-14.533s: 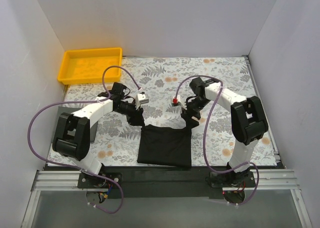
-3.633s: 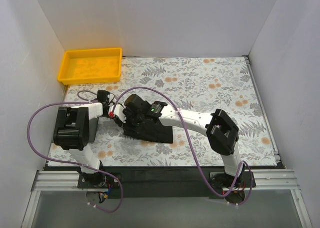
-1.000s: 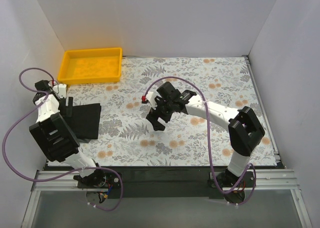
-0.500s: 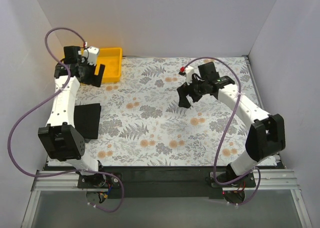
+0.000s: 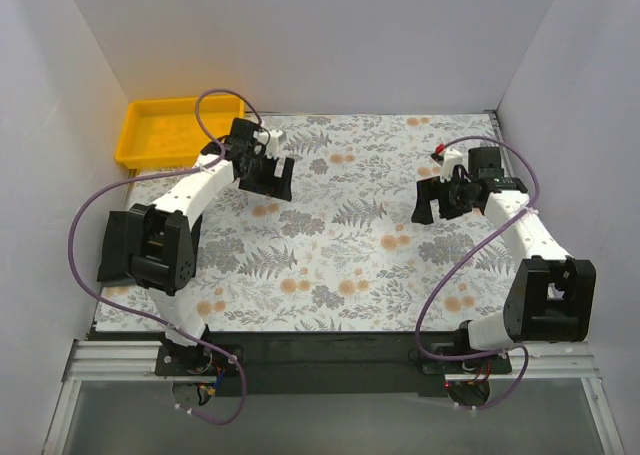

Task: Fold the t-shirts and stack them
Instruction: Reset both grippers

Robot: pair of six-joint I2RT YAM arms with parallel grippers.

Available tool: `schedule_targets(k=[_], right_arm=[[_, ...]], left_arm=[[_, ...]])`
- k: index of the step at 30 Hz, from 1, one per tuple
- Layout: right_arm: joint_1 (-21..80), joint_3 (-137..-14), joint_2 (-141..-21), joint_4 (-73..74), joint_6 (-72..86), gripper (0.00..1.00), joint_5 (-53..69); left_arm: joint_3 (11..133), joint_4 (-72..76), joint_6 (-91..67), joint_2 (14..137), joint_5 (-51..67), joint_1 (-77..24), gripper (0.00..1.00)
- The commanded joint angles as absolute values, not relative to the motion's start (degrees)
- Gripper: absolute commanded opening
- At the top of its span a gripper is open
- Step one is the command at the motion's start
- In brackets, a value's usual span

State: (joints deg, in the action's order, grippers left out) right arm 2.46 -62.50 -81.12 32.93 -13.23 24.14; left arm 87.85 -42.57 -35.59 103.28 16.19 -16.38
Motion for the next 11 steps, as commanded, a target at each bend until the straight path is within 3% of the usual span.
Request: schedule_targets(k=[1,11], right_arm=[[1.2,-57.3,-78.7,33.7,-12.0,0.98,26.7],[1.2,-54.1,-74.2,33.3,-11.7,0.98,28.3]], left_arm=[[80.3,-36.9,-39.0,98.5,20.0,-16.4,0.87],[74.4,-35.9,-40.2,92.1,19.8,-16.5,0.87]])
